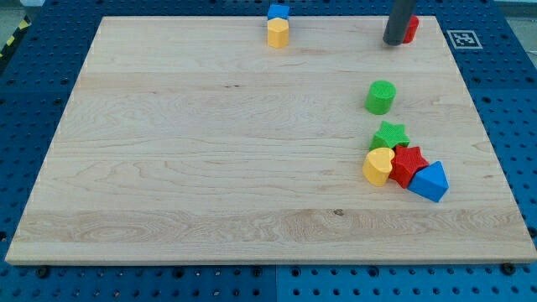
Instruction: Move green circle towards red circle
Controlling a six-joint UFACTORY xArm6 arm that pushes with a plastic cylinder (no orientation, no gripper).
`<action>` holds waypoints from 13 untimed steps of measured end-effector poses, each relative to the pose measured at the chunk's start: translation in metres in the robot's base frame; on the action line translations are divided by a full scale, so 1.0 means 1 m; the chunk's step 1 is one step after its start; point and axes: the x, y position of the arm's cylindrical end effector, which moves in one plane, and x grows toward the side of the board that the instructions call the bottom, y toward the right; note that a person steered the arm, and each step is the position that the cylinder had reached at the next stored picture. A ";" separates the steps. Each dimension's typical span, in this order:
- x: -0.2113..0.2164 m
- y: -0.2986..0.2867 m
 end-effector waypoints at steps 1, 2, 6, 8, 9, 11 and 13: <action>0.048 -0.028; 0.084 -0.082; 0.158 -0.028; 0.133 -0.007; 0.124 -0.014; 0.095 -0.017; 0.061 -0.017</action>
